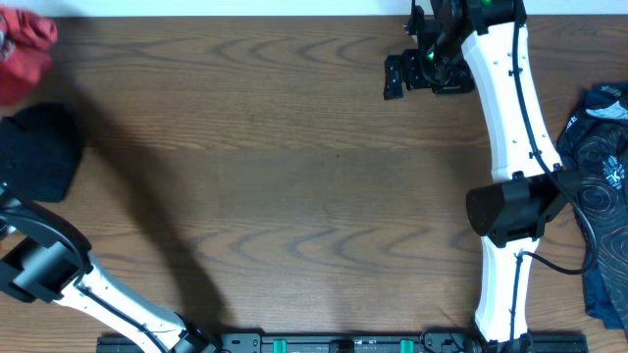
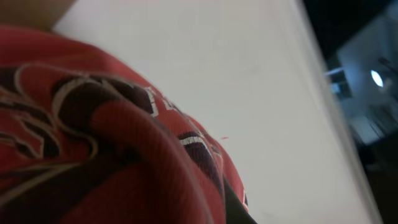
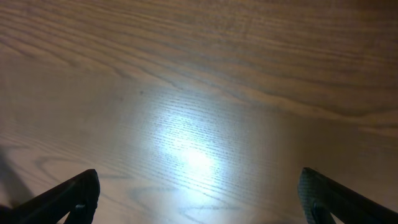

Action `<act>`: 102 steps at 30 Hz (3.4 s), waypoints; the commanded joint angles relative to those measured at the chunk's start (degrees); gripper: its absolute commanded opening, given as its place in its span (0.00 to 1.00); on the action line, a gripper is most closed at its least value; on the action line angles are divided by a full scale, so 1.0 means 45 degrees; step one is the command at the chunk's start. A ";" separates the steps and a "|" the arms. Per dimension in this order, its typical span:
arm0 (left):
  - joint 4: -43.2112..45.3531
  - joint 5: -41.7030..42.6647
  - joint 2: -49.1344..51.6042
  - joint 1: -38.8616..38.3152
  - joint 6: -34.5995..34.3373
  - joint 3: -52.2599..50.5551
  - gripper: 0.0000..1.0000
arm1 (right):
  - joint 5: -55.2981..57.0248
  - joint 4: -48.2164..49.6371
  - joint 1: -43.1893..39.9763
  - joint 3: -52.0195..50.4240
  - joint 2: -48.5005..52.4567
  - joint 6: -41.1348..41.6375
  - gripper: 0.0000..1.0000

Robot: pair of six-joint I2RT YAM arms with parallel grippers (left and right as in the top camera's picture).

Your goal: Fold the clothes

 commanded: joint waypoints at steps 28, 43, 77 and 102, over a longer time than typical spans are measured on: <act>-0.1967 -0.0928 -0.0301 0.1141 0.1477 0.0617 0.06 | 0.0015 0.0214 0.0797 -0.0058 -0.0330 0.0019 0.99; -0.2691 -0.0811 -0.0301 0.1413 0.1739 0.0617 0.06 | 0.0010 0.0408 0.1112 -0.0058 -0.0330 0.0019 0.99; -1.1463 -0.1331 -0.0306 0.1452 0.0228 0.0617 0.06 | -0.0185 -0.0413 0.1972 -0.0058 -0.0330 -0.0384 0.99; -1.2560 -0.2477 -0.0301 0.2327 0.1127 0.0617 0.54 | -0.0869 -0.0413 0.2079 -0.0058 -0.0330 -0.0748 0.99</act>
